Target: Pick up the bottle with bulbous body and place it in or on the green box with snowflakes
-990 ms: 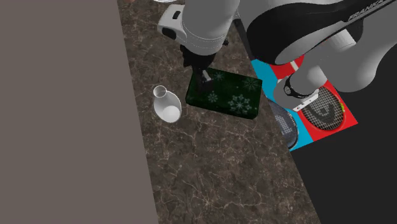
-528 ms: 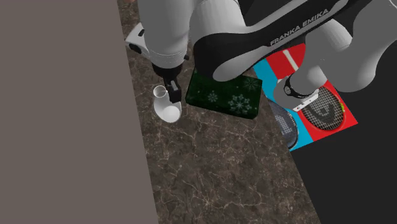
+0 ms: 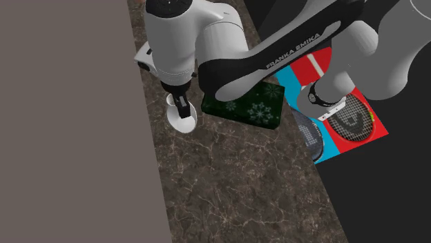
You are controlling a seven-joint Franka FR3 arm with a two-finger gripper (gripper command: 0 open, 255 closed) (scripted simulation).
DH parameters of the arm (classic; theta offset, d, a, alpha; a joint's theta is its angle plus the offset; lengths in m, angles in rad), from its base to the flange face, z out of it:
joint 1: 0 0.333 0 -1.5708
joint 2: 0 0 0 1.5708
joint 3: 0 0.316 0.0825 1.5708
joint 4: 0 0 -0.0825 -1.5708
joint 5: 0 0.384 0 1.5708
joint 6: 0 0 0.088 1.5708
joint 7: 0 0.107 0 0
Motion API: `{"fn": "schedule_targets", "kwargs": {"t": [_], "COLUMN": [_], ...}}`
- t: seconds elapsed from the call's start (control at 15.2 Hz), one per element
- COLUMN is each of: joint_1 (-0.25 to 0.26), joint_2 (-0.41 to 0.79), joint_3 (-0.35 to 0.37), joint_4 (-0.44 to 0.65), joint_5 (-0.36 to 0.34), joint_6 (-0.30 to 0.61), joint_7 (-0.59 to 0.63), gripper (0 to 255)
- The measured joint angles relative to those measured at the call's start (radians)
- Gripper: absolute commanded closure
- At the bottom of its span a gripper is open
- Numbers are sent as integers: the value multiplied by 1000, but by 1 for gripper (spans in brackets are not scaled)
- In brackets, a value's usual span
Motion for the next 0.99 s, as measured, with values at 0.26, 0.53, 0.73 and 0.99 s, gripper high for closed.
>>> {"fn": "schedule_targets", "kwargs": {"t": [0.26,0.53,0.73,0.99], "joint_1": [0,0,0,0], "joint_2": [11,11,11,11], "joint_3": [0,0,0,0], "joint_4": [-8,-8,-8,-7], "joint_5": [2,3,3,3], "joint_6": [18,20,20,20], "joint_7": [-2,-2,-2,-2], "gripper": [0,255,255,255]}}
